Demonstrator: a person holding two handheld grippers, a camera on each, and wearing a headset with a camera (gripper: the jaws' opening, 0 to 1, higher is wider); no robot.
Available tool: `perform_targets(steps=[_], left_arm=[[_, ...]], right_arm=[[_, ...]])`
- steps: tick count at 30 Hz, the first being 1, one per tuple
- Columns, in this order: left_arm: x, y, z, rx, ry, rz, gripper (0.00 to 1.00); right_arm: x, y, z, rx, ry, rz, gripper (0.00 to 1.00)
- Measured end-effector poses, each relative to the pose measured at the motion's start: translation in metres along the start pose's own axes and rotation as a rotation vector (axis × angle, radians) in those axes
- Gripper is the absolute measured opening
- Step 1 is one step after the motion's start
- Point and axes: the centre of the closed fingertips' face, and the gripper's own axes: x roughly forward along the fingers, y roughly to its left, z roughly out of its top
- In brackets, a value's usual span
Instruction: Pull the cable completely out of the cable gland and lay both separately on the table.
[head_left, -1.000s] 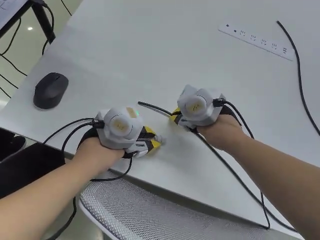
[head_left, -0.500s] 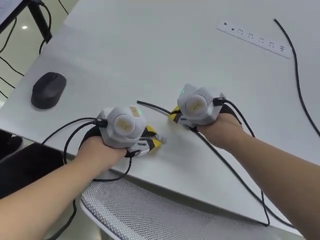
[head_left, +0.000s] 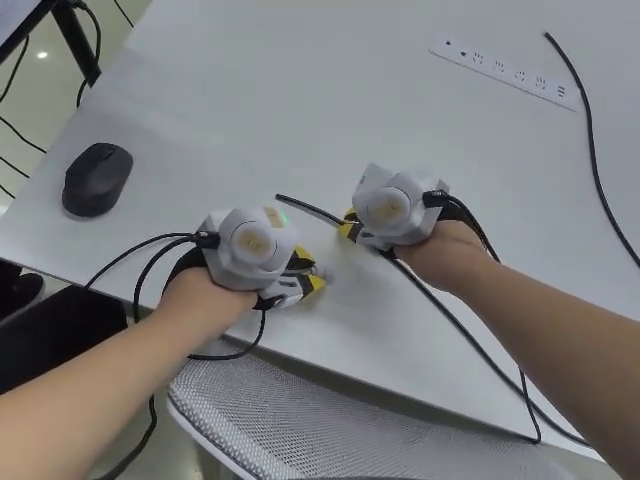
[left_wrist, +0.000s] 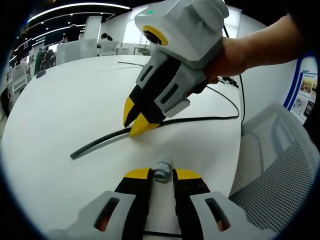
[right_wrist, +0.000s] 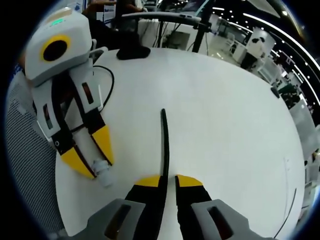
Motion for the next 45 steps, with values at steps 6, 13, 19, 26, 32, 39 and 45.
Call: perform_targets(steps=[6, 13, 19, 26, 32, 39, 45], left_arm=[[-0.001, 0.0, 0.003, 0.001, -0.003, 0.003, 0.22], [-0.012, -0.001, 0.011, -0.006, -0.025, 0.009, 0.28], [-0.025, 0.002, 0.018, -0.017, -0.037, 0.027, 0.31], [-0.048, -0.005, 0.041, -0.044, -0.094, 0.056, 0.36], [-0.066, -0.011, 0.051, -0.015, -0.108, 0.096, 0.45], [-0.093, -0.018, 0.063, -0.02, -0.124, 0.145, 0.51], [-0.115, -0.027, 0.066, -0.033, -0.141, 0.155, 0.53]], right_arm=[[-0.012, -0.008, -0.002, 0.06, -0.014, -0.034, 0.13], [-0.031, -0.015, -0.001, 0.118, -0.06, -0.055, 0.2], [-0.056, -0.015, 0.003, 0.125, -0.115, -0.057, 0.32], [-0.101, -0.013, 0.003, 0.183, -0.211, -0.069, 0.44], [-0.141, -0.009, -0.005, 0.24, -0.3, -0.098, 0.52], [-0.18, -0.01, -0.029, 0.334, -0.365, -0.166, 0.64], [-0.213, -0.009, -0.049, 0.484, -0.458, -0.203, 0.69]])
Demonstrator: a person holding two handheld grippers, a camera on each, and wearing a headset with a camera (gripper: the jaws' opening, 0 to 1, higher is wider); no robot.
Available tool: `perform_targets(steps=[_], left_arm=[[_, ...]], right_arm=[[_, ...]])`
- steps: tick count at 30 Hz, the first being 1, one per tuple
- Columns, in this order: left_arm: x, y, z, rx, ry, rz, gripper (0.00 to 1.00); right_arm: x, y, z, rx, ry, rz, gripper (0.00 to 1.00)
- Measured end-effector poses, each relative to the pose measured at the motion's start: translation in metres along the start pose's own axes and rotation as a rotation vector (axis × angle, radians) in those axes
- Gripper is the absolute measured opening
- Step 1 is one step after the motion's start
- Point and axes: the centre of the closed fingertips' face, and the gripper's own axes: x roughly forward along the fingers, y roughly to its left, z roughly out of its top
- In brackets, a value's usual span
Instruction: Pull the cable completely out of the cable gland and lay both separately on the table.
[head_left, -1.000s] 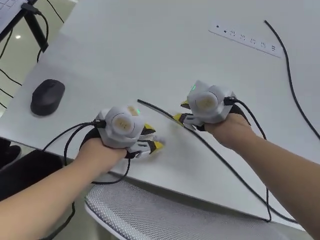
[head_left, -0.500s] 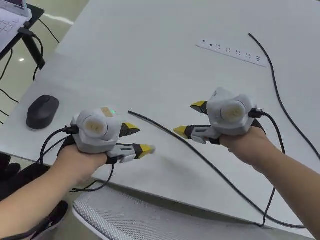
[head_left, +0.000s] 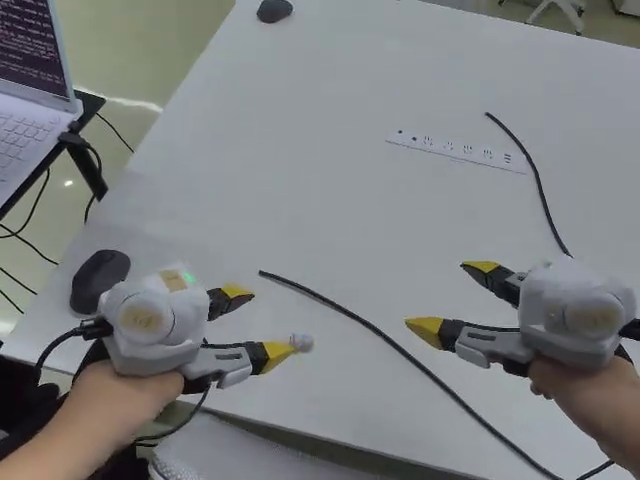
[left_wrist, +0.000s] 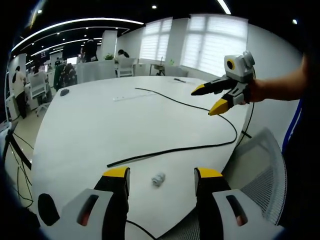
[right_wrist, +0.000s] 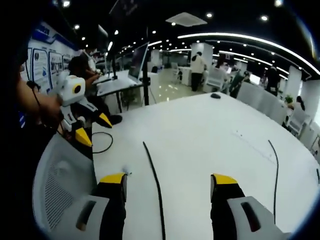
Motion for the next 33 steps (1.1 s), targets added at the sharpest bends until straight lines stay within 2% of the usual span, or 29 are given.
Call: perform_targets(steps=[6, 9, 15, 20, 21, 23, 25, 29, 33], left_arm=[[-0.009, -0.01, 0.011, 0.03, -0.047, -0.026, 0.61], [-0.009, -0.012, 0.012, 0.04, -0.044, -0.039, 0.65], [-0.006, -0.014, 0.009, 0.045, -0.01, -0.061, 0.7], [-0.005, -0.012, -0.003, 0.023, 0.034, -0.067, 0.76], [-0.005, -0.01, -0.006, 0.012, 0.045, -0.065, 0.77], [-0.005, -0.01, -0.008, 0.012, 0.053, -0.062, 0.77], [-0.006, -0.01, -0.01, 0.011, 0.062, -0.066, 0.79], [-0.005, -0.011, -0.018, 0.012, 0.1, -0.079, 0.84], [-0.006, -0.012, -0.021, 0.026, 0.108, -0.081, 0.85]], right_arm=[[-0.03, -0.002, -0.004, 0.061, -0.064, -0.014, 0.78], [-0.04, -0.001, -0.009, 0.088, -0.082, -0.009, 0.82], [-0.057, 0.008, -0.025, 0.127, -0.091, -0.003, 0.88], [-0.066, 0.013, -0.055, 0.153, -0.048, -0.003, 0.94], [-0.066, 0.014, -0.069, 0.175, -0.011, 0.0, 0.98], [-0.068, 0.013, -0.081, 0.16, 0.021, -0.007, 0.98], [-0.069, 0.015, -0.092, 0.183, 0.039, 0.006, 0.99], [-0.072, 0.018, -0.1, 0.17, 0.069, 0.011, 0.99], [-0.072, 0.019, -0.105, 0.177, 0.084, 0.016, 0.99]])
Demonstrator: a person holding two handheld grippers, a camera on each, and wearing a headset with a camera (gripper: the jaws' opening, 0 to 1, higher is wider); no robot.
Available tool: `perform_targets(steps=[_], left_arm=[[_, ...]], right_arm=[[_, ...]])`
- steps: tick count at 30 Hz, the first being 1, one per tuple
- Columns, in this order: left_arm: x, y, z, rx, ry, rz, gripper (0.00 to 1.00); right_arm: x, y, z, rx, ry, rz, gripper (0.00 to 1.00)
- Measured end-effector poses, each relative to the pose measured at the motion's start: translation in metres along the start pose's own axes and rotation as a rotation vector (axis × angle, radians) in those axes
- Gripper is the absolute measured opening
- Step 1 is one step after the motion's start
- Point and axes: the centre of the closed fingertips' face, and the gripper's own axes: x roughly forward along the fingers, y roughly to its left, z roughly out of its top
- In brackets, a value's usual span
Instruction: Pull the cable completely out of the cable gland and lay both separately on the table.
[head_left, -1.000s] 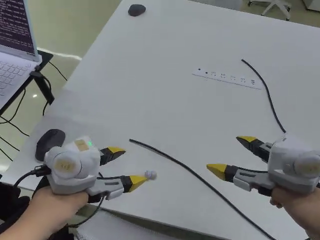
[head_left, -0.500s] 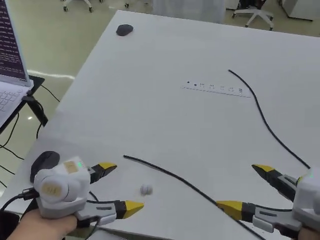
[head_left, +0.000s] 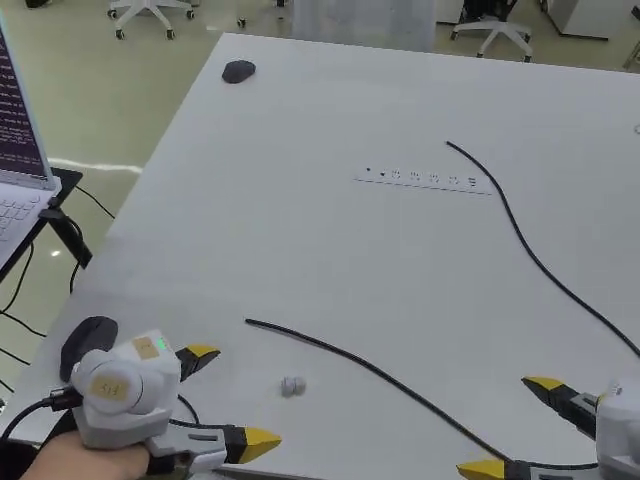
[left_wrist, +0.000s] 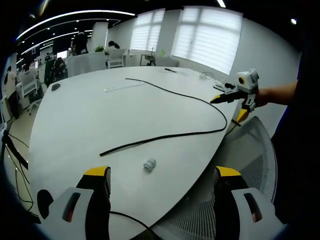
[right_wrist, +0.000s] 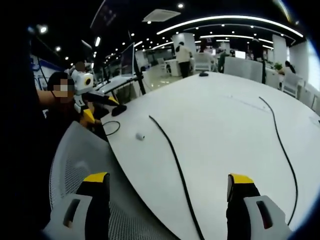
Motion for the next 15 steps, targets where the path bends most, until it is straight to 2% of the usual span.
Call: perform_targets(steps=[3, 15], left_arm=[[0.001, -0.0011, 0.0002, -0.025, -0.01, -0.012, 0.89], [0.0002, -0.0012, -0.0055, -0.052, -0.01, -0.025, 0.9]], right_arm=[[0.0009, 0.0023, 0.0004, 0.027, -0.006, 0.005, 0.99], [0.0059, 0.0086, -0.0002, 0.025, 0.022, 0.016, 0.99]])
